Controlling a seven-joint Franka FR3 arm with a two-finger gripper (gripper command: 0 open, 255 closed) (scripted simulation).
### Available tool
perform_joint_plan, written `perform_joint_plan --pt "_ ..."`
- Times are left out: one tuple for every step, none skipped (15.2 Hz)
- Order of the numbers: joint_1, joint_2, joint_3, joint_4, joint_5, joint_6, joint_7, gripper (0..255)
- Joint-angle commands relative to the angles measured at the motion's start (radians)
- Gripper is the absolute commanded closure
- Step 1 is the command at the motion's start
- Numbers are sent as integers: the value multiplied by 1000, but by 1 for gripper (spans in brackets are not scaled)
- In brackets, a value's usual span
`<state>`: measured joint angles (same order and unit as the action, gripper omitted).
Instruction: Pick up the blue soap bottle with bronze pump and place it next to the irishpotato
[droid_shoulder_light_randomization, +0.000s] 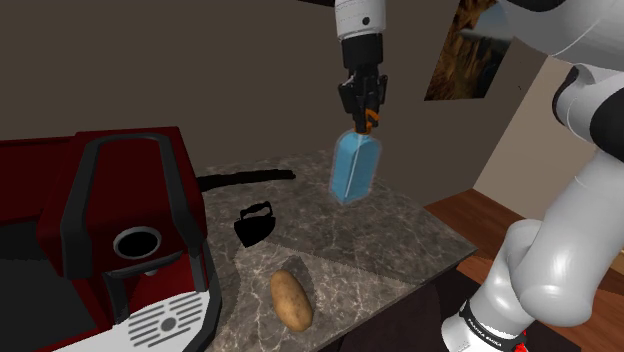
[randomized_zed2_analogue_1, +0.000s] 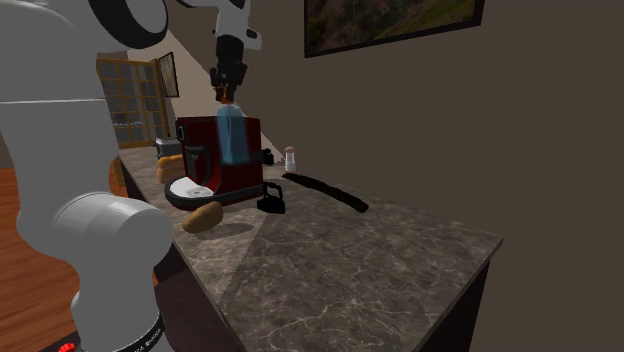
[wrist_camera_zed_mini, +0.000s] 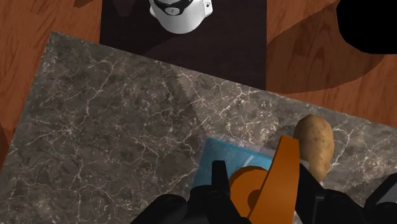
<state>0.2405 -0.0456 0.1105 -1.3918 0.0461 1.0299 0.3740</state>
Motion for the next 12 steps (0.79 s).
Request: perform_joint_plan --pt "0 -17 0 -48 1 31 -1 255" --pt "0 -24 0 -71 2 47 -2 255" --pt "0 -31 -1 -94 2 63 -3 255" --pt "0 -38 -1 -116 2 78 -5 255" --pt "-1 -45 -1 -138 2 93 -6 255" --pt "-1 -51 -1 -159 2 109 -7 255" --pt "-1 -56 -1 -179 3 123 -8 255" --pt "-1 -62 -1 -200 3 138 -9 255" --pt "-1 -67 -2 -219 3 153 -10 255" --pt "-1 -72 -2 -239 3 167 -11 255" --pt "-1 -76 -2 -258 3 182 -12 255" --pt "-1 -81 -2 -276 4 196 -12 255"
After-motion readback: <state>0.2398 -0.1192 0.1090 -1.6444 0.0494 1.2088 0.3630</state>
